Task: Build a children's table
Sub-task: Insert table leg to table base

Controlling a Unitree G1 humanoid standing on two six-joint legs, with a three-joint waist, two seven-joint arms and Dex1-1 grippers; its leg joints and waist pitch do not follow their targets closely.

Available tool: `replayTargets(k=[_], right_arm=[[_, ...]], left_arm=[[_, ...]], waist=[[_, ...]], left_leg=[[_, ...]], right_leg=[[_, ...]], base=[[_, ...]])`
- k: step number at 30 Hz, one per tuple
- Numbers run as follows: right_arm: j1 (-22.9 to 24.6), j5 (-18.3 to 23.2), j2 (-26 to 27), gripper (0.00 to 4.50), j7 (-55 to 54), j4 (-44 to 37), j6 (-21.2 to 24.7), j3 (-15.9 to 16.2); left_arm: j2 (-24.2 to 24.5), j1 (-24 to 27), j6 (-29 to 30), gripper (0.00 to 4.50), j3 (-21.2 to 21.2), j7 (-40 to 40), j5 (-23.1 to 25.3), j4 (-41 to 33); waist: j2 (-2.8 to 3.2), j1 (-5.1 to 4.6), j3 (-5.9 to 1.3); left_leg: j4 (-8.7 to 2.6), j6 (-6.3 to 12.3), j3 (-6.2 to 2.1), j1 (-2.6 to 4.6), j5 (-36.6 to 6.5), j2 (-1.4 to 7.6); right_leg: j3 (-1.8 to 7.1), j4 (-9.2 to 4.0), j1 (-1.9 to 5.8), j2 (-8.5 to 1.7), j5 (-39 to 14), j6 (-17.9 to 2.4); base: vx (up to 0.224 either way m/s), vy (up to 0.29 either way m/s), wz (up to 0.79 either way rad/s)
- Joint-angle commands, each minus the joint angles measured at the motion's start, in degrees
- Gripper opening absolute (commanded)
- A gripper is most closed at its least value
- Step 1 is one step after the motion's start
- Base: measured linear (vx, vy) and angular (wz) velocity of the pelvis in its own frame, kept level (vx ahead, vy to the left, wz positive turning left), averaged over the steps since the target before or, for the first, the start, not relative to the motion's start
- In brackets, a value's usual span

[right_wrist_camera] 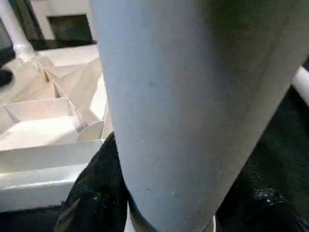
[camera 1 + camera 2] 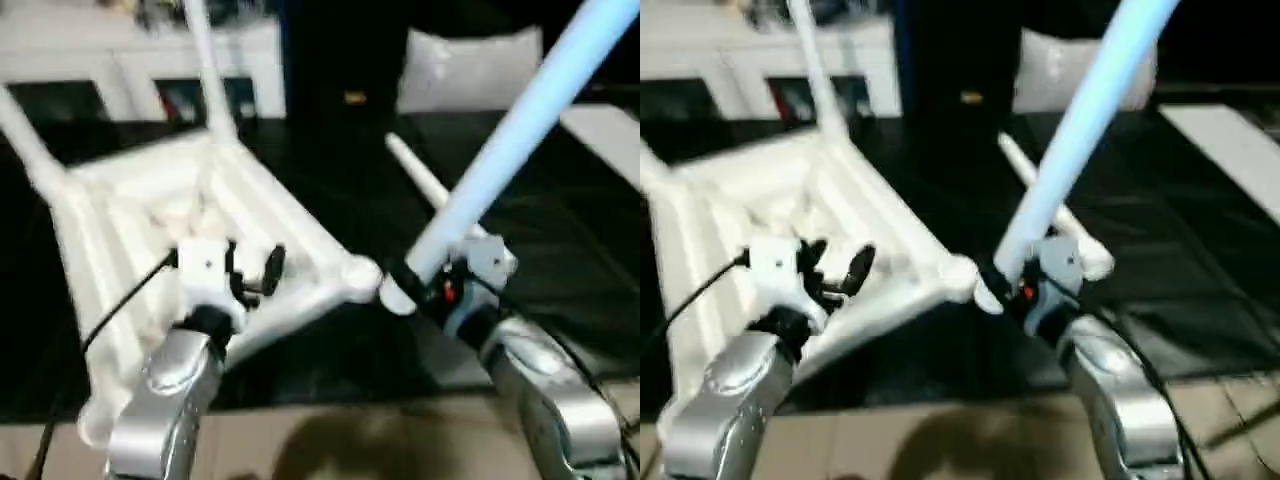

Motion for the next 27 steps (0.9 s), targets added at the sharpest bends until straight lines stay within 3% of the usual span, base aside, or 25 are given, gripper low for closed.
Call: replayTargets(k=[1,2,3,4,5,6,7,8,9,10,11,13,14,15,16,17,18,19,20,21,22,23,24,26,27], right_arm=[[-1.2,-0.2,0.7,1.89,-0.4,-0.4,-0.9,-0.4],[-1.4,2.8,2.3,1.89,-0.7,-0.4,-0.1,-2.6],[-1.5,3.5,2.6,1.89,-0.9,-0.4,0.1,-3.2],[-1.5,3.7,2.7,1.89,-1.0,-0.4,0.2,-3.4],[-1.7,2.7,1.5,1.89,-0.6,-0.4,-0.7,-2.7],[-1.7,2.2,0.9,1.89,-0.3,-0.7,-1.1,-2.2],[-1.6,1.7,0.5,1.89,-0.1,-0.8,-1.6,-1.8],[-1.5,1.5,0.4,1.89,-0.1,-0.8,-1.9,-1.7],[-1.4,1.2,0.2,1.89,-0.2,-0.8,-2.2,-1.6],[-1.5,0.6,-0.1,1.89,-0.4,-0.6,-3.0,-1.6],[-1.6,1.3,0.2,1.89,0.1,-0.5,-3.3,-2.2],[-1.8,1.6,0.1,1.89,0.4,-0.1,-2.6,-2.9],[-1.8,1.6,0.1,1.89,0.4,-0.1,-2.6,-3.0],[-1.9,1.2,0.1,1.89,0.3,0.2,-2.9,-3.1],[-2.0,0.8,-0.3,1.89,0.1,0.5,-3.8,-3.1],[-2.2,0.2,-0.7,1.89,-0.4,0.9,-5.0,-3.4],[-2.6,0.5,-1.1,1.89,-0.8,1.2,-5.3,-4.2],[-2.8,0.8,-1.3,1.89,-0.9,1.4,-5.4,-4.9],[-2.9,0.9,-2.0,1.89,-0.3,1.2,-5.4,-5.5],[-2.9,0.9,-2.0,1.89,-0.3,1.2,-5.4,-5.5],[-2.5,-0.3,-2.9,1.89,-0.2,1.2,-6.0,-5.6],[-2.4,-0.8,-3.0,1.89,-0.4,1.4,-6.8,-5.6],[-2.6,-1.0,-3.1,1.89,-0.7,1.5,-5.8,-5.6],[-2.8,-1.2,-4.3,1.89,-0.7,2.0,-1.7,-4.9],[-2.8,-1.2,-4.3,1.89,-0.7,2.0,-1.7,-4.9]], left_arm=[[0.5,0.8,0.1,3.92,0.6,0.3,0.6,-0.4],[0.7,1.0,0.2,3.92,0.5,0.4,0.6,-0.6],[0.7,1.2,0.1,3.92,0.5,0.3,0.6,-0.7],[0.7,1.2,0.1,3.92,0.5,0.3,0.6,-0.7],[0.5,1.8,0.2,3.92,0.6,0.1,0.5,-1.2],[0.6,2.1,0.4,3.92,0.5,0.1,0.6,-1.5],[0.8,2.3,0.5,3.92,0.2,0.0,0.9,-1.5],[1.1,2.4,0.6,3.92,-0.1,-0.1,1.1,-1.5],[1.4,2.5,0.7,3.92,-0.4,-0.3,1.3,-1.5],[2.2,2.4,0.9,3.92,-0.9,-1.3,1.2,-1.5],[2.7,2.3,0.8,3.92,-1.0,-2.2,0.9,-1.4],[4.5,1.4,1.2,4.09,-1.8,-5.3,-0.2,-1.1],[4.6,1.3,1.3,4.20,-1.9,-5.5,-0.3,-1.1],[5.1,1.0,1.6,4.27,-2.2,-6.5,-0.8,-1.2],[5.8,0.5,2.0,4.27,-2.6,-7.8,-1.1,-1.2],[6.6,-0.2,2.6,4.30,-3.2,-9.6,-1.7,-1.1],[7.5,-1.1,3.4,4.39,-4.0,-11.7,-2.5,-0.9],[8.3,-1.7,4.1,4.46,-4.8,-13.5,-3.2,-0.7],[9.9,-2.7,6.7,4.46,-6.6,-17.3,-5.4,-0.8],[9.9,-2.7,6.7,4.46,-6.6,-17.3,-5.4,-0.8],[12.9,-4.2,10.2,4.46,-10.4,-21.9,-6.0,-0.6],[13.8,-4.6,11.1,4.46,-11.6,-23.0,-5.8,-0.4],[14.3,-5.2,11.9,4.46,-12.7,-23.9,-5.5,0.1],[14.8,-7.4,13.1,4.50,-15.9,-25.6,-3.9,2.4],[14.8,-7.4,13.1,4.50,-15.9,-25.6,-3.9,2.4]], waist=[[-1.59,0.08,-2.36],[0.69,-0.76,-3.54],[2.72,-4.13,-5.04],[2.72,-4.13,-5.04],[0.90,-3.59,-4.99],[0.01,-3.21,-4.41],[-0.97,-2.78,-3.88],[-3.58,-1.98,-3.95],[-3.58,-1.98,-3.95],[-4.96,-0.84,-4.26],[-5.09,-1.21,-3.84],[-3.96,-1.36,-3.28],[-2.46,-2.14,-2.61],[-2.30,-2.36,-2.10],[-2.19,-2.67,-1.44],[-1.74,-2.86,-0.93],[-2.35,-3.21,-0.80],[-2.54,-3.33,-0.78],[-1.73,-3.39,-0.26],[-1.93,-3.51,-0.49],[-1.32,-3.83,0.02],[-1.11,-3.55,-0.18],[-1.11,-3.55,-0.18],[-0.40,-3.88,0.72],[-0.80,-4.11,0.42]], left_leg=[[-3.29,15.32,-0.30,-3.21,3.5,-0.74],[-4.34,20.40,-2.64,0.37,11.0,-0.32],[-4.55,27.61,-8.46,10.98,20.0,4.79],[-4.55,27.61,-8.46,10.98,20.0,4.79],[-4.05,30.80,-11.63,11.98,38.3,8.47],[-3.92,28.82,-9.74,9.64,49.5,9.22],[-3.98,25.78,-7.24,6.92,56.7,6.71],[-1.67,19.69,-2.61,3.59,42.1,0.28],[-1.67,19.69,-2.61,3.59,42.1,0.28],[-1.48,10.45,-1.28,-1.67,12.9,-3.32],[-3.18,4.51,-0.87,-1.23,10.9,-3.20],[-4.08,1.48,-0.67,0.07,6.6,-2.50],[-6.00,-0.12,-1.20,0.37,-0.1,-0.09],[-6.58,-0.79,-1.27,0.38,-3.5,0.54],[-7.23,-1.77,-1.19,1.11,-11.9,1.22],[-7.48,-2.25,-1.17,1.31,-16.2,1.24],[-7.22,-2.92,-0.56,2.24,-21.7,1.27],[-7.19,-2.93,-0.18,2.18,-21.9,1.06],[-7.46,-3.21,-0.06,2.46,-23.8,1.04],[-7.45,-3.05,-0.20,2.23,-23.4,0.98],[-7.88,-3.12,-0.24,1.29,-22.9,0.97],[-7.91,-2.82,-0.24,1.28,-22.2,0.94],[-7.91,-2.82,-0.24,1.28,-22.2,0.94],[-7.90,-2.19,-0.02,0.98,-21.3,0.68],[-7.61,-1.93,0.09,1.05,-20.4,0.56]], right_leg=[[1.11,-8.41,4.21,-5.16,-9.1,-6.3],[-1.60,-7.12,4.40,-2.32,-2.7,-6.9],[-1.75,-0.24,-4.22,0.96,-4.3,-4.4],[-1.75,-0.24,-4.22,0.96,-4.3,-4.4],[1.08,3.35,-7.78,-0.77,-4.7,-0.4],[3.97,4.18,-9.36,-2.96,2.2,3.3],[5.90,2.42,-8.89,-3.93,11.1,5.3],[8.58,-4.47,-6.80,-5.34,23.0,3.1],[8.58,-4.47,-6.80,-5.34,23.0,3.1],[11.62,-3.38,-0.65,-8.48,41.3,3.2],[8.71,-2.85,-0.99,-5.89,47.9,3.5],[7.83,-3.73,-1.73,-4.68,40.6,2.1],[6.87,-4.51,-1.79,-3.90,18.4,-3.3],[6.68,-5.00,-1.97,-3.77,10.5,-5.1],[6.77,-6.12,-2.71,-3.62,-3.6,-7.6],[6.79,-6.52,-3.16,-3.55,-9.9,-8.1],[6.81,-7.59,-4.22,-3.50,-18.1,-7.9],[6.96,-7.90,-4.38,-3.60,-21.2,-7.1],[6.94,-8.42,-4.95,-3.60,-23.9,-6.0],[6.84,-8.24,-4.64,-3.65,-23.9,-5.6],[6.73,-8.23,-4.24,-3.67,-23.1,-5.1],[6.82,-8.24,-4.36,-3.83,-23.8,-4.5],[6.82,-8.24,-4.36,-3.83,-23.8,-4.5],[6.94,-8.54,-4.69,-3.88,-25.8,-4.7],[6.94,-8.69,-4.62,-3.99,-26.2,-4.7]], base=[[0.163,0.031,0.49],[0.157,0.038,0.69],[0.193,0.014,0.41],[0.193,0.014,0.41],[0.174,0.004,0.20],[0.000,0.000,0.00],[0.000,0.000,0.00],[-0.167,-0.013,0.06],[-0.095,-0.041,0.16],[-0.095,-0.041,0.16],[-0.001,-0.082,0.03],[-0.046,-0.075,0.01],[-0.087,-0.030,-0.03],[-0.107,0.010,-0.10],[-0.107,0.010,-0.10],[-0.119,0.024,0.01],[-0.099,0.029,0.06],[-0.099,0.029,0.06],[-0.084,0.029,0.05],[-0.087,0.037,-0.05],[-0.087,0.037,-0.05],[-0.086,0.041,-0.09],[-0.069,0.025,-0.05],[-0.035,0.012,-0.02],[0.000,0.000,0.00]])
